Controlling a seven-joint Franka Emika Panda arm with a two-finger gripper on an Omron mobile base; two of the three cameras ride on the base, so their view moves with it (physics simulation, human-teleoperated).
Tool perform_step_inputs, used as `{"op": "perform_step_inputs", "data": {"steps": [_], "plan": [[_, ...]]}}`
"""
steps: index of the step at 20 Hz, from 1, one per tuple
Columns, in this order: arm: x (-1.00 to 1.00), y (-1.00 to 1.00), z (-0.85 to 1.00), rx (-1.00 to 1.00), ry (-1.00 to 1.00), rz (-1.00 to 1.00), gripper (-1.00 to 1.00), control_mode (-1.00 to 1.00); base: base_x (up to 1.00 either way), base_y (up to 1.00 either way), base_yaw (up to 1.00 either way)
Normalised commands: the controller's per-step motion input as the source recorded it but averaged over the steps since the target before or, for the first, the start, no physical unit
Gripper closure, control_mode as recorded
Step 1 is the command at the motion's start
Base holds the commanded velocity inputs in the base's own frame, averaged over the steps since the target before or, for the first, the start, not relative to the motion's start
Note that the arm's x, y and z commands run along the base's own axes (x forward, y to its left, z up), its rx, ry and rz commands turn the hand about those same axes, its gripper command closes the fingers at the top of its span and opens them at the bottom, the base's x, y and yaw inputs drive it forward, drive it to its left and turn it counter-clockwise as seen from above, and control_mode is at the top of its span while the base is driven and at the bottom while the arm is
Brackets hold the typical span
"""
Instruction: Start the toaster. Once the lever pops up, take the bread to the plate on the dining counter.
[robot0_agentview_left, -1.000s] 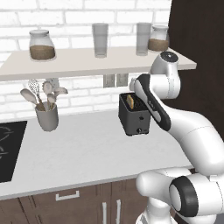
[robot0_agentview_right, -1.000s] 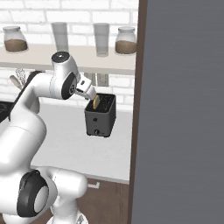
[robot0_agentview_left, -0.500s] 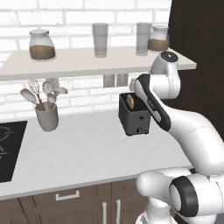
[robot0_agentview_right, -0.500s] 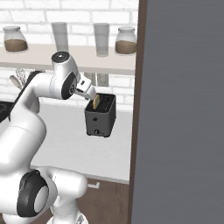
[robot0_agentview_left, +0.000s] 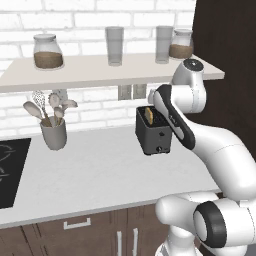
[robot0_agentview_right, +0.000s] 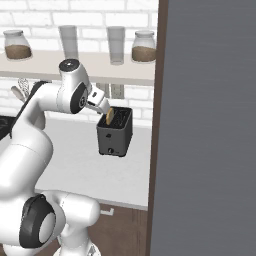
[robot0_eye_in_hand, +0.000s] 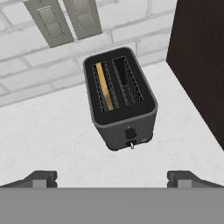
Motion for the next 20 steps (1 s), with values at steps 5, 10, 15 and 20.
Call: {"op": "perform_step_inputs", "data": {"steps": [5, 10, 15, 20], "plan": [[0.0, 0.0, 0.0, 0.0, 0.0, 0.0, -1.0, -1.0, 0.0, 0.0, 0.0], [0.0, 0.0, 0.0, 0.0, 0.0, 0.0, -1.0, -1.0, 0.0, 0.0, 0.0], [0.0, 0.0, 0.0, 0.0, 0.0, 0.0, -1.0, -1.0, 0.0, 0.0, 0.0], [-0.1, -0.01, -0.07, 0.0, -0.01, 0.0, -1.0, -1.0, 0.0, 0.0, 0.0]]}}
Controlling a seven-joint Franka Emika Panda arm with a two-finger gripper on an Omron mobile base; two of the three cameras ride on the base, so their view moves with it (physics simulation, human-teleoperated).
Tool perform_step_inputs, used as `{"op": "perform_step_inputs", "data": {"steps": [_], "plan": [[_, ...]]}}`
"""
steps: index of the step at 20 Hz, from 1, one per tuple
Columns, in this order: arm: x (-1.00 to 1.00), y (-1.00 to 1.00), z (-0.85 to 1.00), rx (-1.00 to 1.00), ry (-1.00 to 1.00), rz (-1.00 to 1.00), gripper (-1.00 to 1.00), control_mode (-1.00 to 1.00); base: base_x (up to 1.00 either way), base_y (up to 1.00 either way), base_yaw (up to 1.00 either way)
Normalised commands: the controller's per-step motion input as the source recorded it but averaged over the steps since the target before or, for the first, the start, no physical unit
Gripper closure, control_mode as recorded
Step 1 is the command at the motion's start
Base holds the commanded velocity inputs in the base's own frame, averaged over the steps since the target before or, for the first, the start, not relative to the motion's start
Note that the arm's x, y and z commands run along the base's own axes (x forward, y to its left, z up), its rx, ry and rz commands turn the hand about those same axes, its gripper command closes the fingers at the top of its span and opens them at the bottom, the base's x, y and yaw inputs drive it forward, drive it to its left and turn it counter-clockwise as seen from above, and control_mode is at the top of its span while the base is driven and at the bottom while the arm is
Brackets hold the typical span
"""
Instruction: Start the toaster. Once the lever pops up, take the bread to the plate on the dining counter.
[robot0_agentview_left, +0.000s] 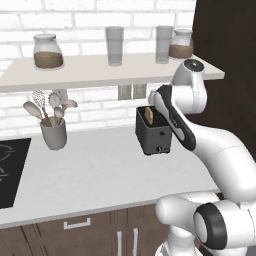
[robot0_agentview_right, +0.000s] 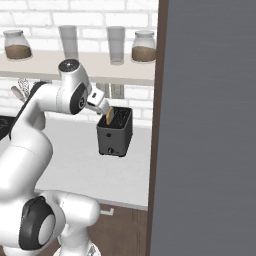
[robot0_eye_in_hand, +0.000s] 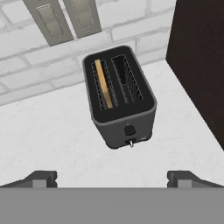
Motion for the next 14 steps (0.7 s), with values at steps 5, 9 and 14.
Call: {"op": "perform_step_inputs", "data": {"steps": [5, 9, 14], "plan": [[-0.05, -0.03, -0.24, -0.01, -0.11, 0.0, -1.0, -1.0, 0.0, 0.0, 0.0], [0.03, -0.02, -0.25, -0.03, -0.23, 0.0, -1.0, -1.0, 0.0, 0.0, 0.0], [0.25, 0.0, -0.19, -0.06, -0.13, 0.0, -1.0, -1.0, 0.0, 0.0, 0.0]]}}
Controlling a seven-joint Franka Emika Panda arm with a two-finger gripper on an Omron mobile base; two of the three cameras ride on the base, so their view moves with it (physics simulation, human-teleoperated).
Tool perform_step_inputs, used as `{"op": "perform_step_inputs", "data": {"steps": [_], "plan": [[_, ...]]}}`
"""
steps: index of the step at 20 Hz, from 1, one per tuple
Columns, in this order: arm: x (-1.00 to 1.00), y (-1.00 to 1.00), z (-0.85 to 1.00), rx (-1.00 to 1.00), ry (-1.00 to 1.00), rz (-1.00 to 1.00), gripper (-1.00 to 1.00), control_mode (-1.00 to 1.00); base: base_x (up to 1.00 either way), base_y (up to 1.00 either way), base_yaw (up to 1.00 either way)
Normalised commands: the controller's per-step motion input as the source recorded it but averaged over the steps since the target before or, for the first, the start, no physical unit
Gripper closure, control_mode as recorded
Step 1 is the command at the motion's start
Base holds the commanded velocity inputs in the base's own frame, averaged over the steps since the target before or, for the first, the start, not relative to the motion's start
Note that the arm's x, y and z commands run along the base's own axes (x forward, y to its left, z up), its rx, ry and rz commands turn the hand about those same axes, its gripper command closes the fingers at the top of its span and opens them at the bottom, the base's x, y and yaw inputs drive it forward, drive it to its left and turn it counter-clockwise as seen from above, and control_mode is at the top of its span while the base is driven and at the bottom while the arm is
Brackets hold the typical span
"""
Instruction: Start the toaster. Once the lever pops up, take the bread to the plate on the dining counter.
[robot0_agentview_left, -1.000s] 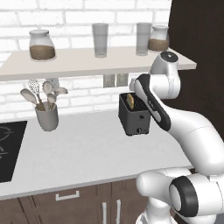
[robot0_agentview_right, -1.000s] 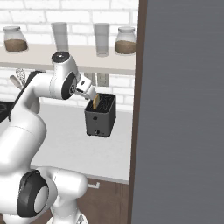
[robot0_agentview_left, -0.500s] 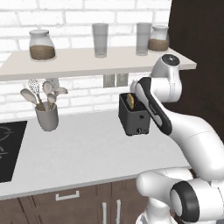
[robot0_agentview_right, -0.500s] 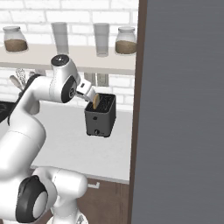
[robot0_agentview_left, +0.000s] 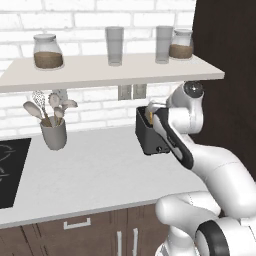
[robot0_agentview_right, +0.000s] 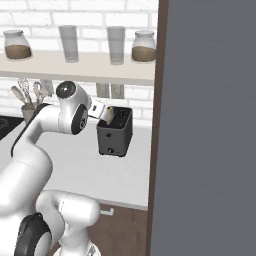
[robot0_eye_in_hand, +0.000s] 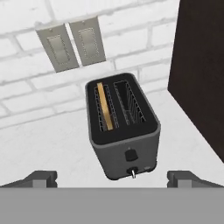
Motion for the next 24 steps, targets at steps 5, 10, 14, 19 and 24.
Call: {"op": "perform_step_inputs", "data": {"steps": [5, 10, 14, 19, 24], "plan": [[0.27, 0.0, -0.07, -0.03, -0.01, 0.0, -1.0, -1.0, 0.0, 0.0, 0.0], [0.36, 0.0, -0.04, 0.0, 0.01, 0.0, -1.0, -1.0, 0.0, 0.0, 0.0], [0.3, 0.0, -0.1, 0.0, 0.04, 0.0, -1.0, -1.0, 0.0, 0.0, 0.0], [0.09, 0.01, -0.15, 0.0, 0.03, 0.0, -1.0, -1.0, 0.0, 0.0, 0.0], [0.01, 0.0, -0.32, -0.01, 0.04, 0.0, -1.0, -1.0, 0.0, 0.0, 0.0]]}}
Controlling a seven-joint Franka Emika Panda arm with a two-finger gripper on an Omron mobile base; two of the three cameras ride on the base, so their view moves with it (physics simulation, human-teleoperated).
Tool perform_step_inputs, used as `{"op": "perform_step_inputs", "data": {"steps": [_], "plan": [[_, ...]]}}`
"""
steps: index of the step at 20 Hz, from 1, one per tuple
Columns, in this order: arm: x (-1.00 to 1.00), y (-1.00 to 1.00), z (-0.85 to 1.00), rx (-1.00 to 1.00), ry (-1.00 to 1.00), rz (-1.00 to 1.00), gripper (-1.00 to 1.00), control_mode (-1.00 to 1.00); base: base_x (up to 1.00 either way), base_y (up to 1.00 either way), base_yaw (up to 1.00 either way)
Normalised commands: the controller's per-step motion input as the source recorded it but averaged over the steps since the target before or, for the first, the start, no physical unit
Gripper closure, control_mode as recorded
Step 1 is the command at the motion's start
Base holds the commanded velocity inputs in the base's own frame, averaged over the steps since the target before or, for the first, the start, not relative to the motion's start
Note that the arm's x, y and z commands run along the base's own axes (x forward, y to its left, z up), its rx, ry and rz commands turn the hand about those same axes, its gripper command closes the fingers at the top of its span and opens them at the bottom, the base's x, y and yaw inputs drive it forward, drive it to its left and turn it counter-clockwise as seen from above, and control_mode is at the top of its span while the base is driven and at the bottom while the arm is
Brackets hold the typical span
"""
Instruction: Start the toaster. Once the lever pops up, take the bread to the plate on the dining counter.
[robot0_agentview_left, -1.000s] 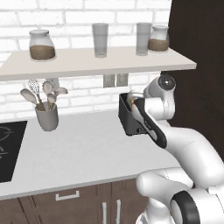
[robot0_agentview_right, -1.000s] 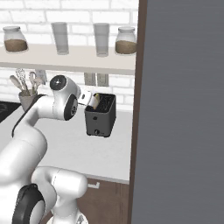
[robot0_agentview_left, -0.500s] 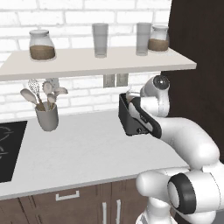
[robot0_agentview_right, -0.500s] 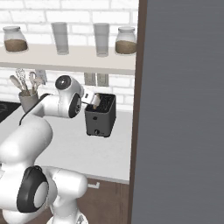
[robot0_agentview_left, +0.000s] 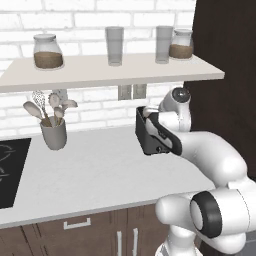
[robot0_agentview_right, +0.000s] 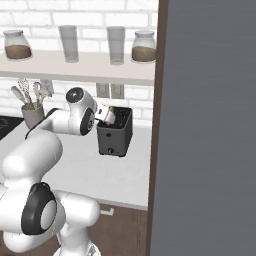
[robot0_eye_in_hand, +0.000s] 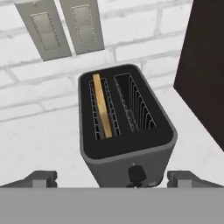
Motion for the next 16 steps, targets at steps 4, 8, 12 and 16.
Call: {"op": "perform_step_inputs", "data": {"steps": [4, 8, 12, 16], "plan": [[0.0, 0.0, -0.31, -0.01, 0.0, 0.0, -1.0, -1.0, 0.0, 0.0, 0.0], [0.15, 0.0, -0.13, 0.0, 0.0, 0.0, -1.0, -1.0, 0.0, 0.0, 0.0], [0.22, 0.0, -0.12, 0.0, 0.0, 0.0, -1.0, -1.0, 0.0, 0.0, 0.0], [0.24, 0.0, -0.15, -0.01, 0.0, 0.0, -1.0, -1.0, 0.0, 0.0, 0.0]]}}
